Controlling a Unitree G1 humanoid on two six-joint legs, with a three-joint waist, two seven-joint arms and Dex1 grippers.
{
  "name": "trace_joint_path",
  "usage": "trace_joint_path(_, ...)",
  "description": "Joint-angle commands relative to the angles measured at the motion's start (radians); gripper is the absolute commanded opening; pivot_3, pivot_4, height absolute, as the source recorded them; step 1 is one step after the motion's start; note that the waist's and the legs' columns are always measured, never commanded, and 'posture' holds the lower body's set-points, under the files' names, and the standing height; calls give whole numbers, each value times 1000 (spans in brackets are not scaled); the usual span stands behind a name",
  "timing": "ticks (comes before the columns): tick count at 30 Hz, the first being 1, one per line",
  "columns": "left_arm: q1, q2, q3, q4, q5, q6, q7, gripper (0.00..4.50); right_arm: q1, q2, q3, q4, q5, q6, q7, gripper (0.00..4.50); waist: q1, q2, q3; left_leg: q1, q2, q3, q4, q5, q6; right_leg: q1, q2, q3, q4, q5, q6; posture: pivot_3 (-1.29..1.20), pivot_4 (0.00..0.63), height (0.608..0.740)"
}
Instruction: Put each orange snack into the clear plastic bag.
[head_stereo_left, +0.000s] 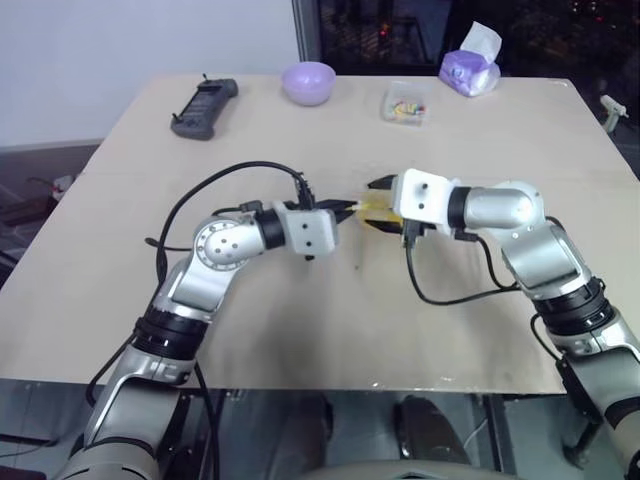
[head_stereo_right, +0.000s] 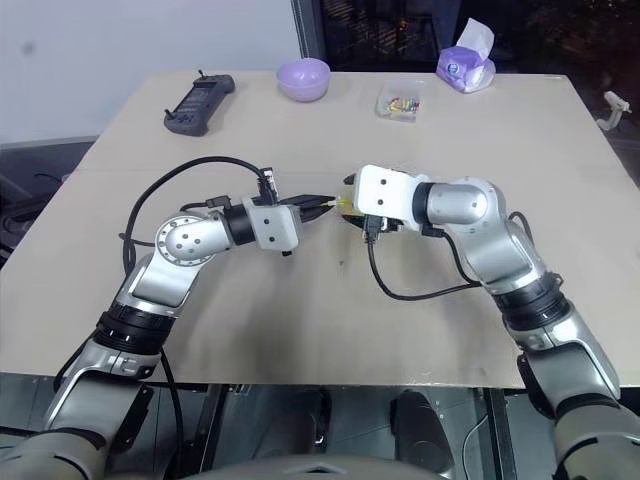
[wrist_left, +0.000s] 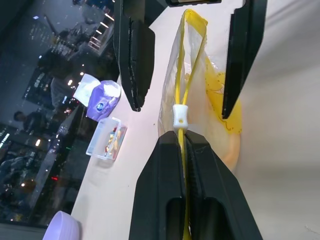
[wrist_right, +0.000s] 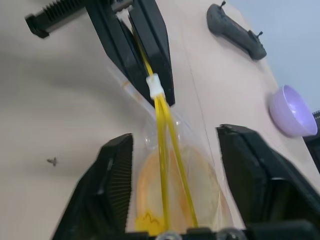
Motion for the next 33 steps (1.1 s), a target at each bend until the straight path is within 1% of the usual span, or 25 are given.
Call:
trace_joint_path(1, -7, -3, 4, -10, 0, -12, 12, 0, -17, 7, -14, -49, 17, -7, 0, 2751, 0, 0, 0, 0, 0, 0, 0, 0, 0, 0, 0, 0, 0, 0, 0, 0, 150, 740)
trace_joint_path(2, -5, -3, 4, -12, 0, -11, 11, 0, -18, 12, -15, -53, 20, -9, -1, 2521, 1, 0, 0, 0, 0, 0, 0, 0, 0, 0, 0, 0, 0, 0, 0, 0, 150, 740)
trace_joint_path(4, -4, -5, 4, -13, 0, -10, 11, 0, -20, 19, -12, -56, 23, -11, -2, 1814, 1, 0, 0, 0, 0, 0, 0, 0, 0, 0, 0, 0, 0, 0, 0, 0, 150, 740)
trace_joint_path(5, -4, -6, 3, -13, 1, -10, 11, 0, -20, 21, -10, -56, 22, -13, -1, 1251, 1, 0, 0, 0, 0, 0, 0, 0, 0, 0, 0, 0, 0, 0, 0, 0, 150, 740)
trace_joint_path(7, -2, -8, 3, -17, 2, -8, 11, 0, -19, 25, -4, -52, 14, -17, -6, 400, 1, 0, 0, 0, 0, 0, 0, 0, 0, 0, 0, 0, 0, 0, 0, 0, 150, 740)
trace_joint_path(28, -1, -9, 3, -18, 2, -6, 15, 0, -17, 25, 0, -14, -37, -53, -24, 400, 1, 0, 0, 0, 0, 0, 0, 0, 0, 0, 0, 0, 0, 0, 0, 0, 150, 740)
trace_joint_path(33, -17, 20, 14, 31, 48, -34, 38, 0, -15, 1, -18, 6, -47, -60, -27, 400, 1, 0, 0, 0, 0, 0, 0, 0, 0, 0, 0, 0, 0, 0, 0, 0, 150, 740)
